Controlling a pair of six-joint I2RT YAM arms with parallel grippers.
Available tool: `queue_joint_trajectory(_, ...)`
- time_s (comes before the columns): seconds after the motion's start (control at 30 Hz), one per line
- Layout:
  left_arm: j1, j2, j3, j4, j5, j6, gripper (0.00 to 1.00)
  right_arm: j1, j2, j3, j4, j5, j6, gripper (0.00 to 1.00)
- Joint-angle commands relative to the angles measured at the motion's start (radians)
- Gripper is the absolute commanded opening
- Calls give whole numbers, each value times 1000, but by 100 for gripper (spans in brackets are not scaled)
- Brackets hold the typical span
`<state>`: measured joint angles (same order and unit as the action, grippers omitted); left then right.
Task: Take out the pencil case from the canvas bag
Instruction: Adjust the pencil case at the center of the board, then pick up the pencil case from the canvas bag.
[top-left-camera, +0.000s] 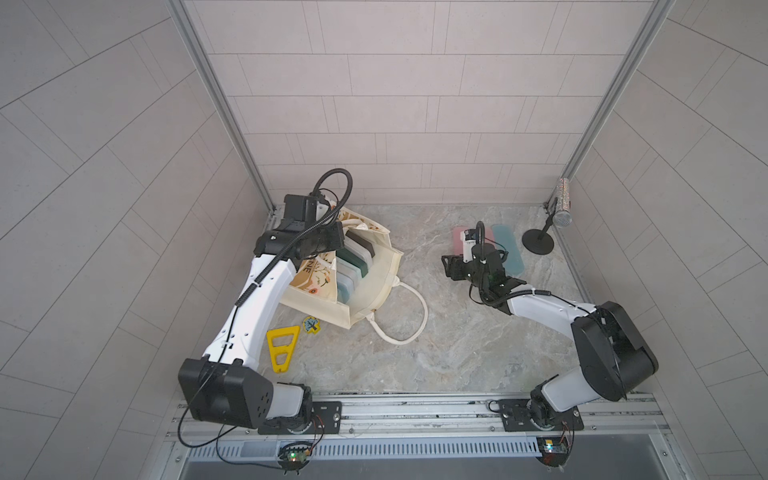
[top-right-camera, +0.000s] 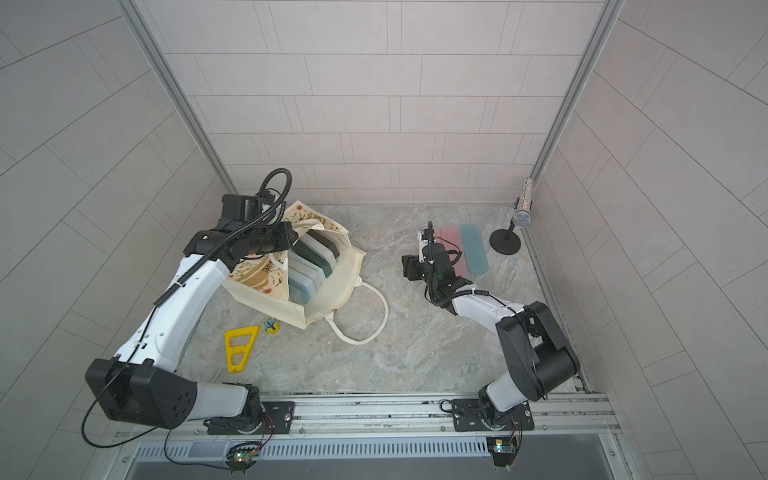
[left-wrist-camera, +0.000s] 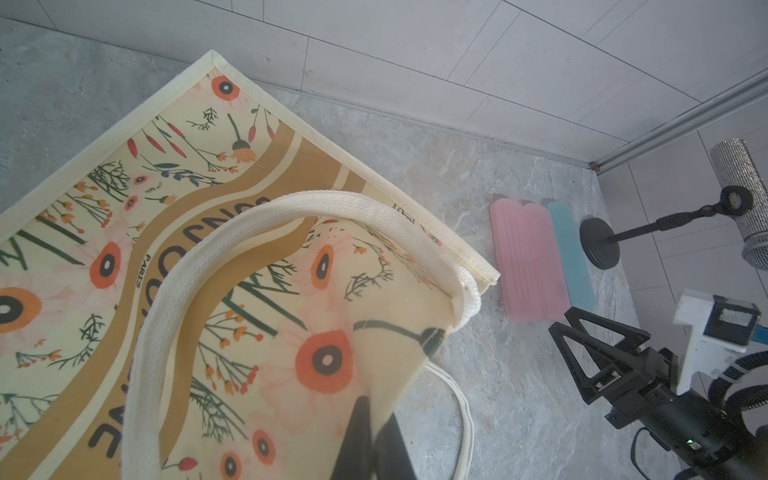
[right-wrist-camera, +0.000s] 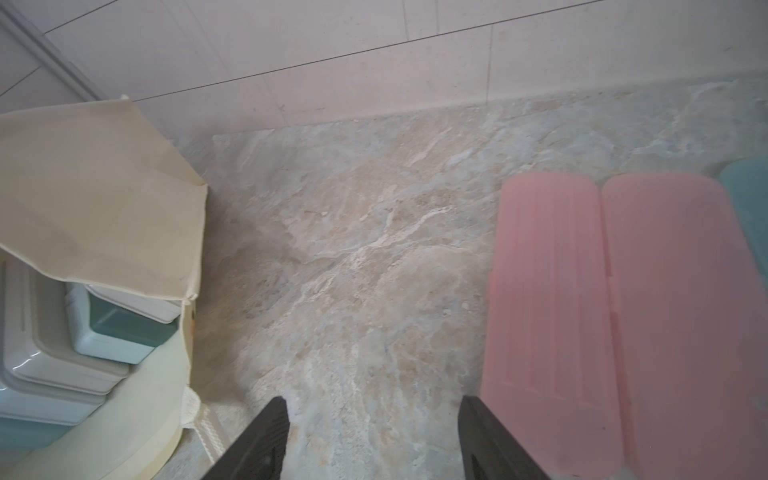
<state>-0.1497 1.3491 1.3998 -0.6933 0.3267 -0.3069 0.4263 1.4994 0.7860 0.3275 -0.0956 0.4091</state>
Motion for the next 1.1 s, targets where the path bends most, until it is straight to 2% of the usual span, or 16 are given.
queue_joint_trajectory(0.0,-38,-58,-3,45,33,29,0,59,-63,-15,27,-33,-55,67)
queue_joint_trajectory(0.17,-81,-95,-15,19,1,44,0,212,-95,-29,-13,44,-162,67)
queue_joint_trajectory(0.53,-108,-124,-61,23,28,21,0,421,6,-18,41,38,-207,66)
queue_joint_trajectory(0.83,-140,-67,-39,-38,28,30,0,440,139,2,102,-7,-199,65)
queue_joint_trajectory(1.07,-162,-87,-30,-52,11,24,0,440,228,38,146,-48,-211,65)
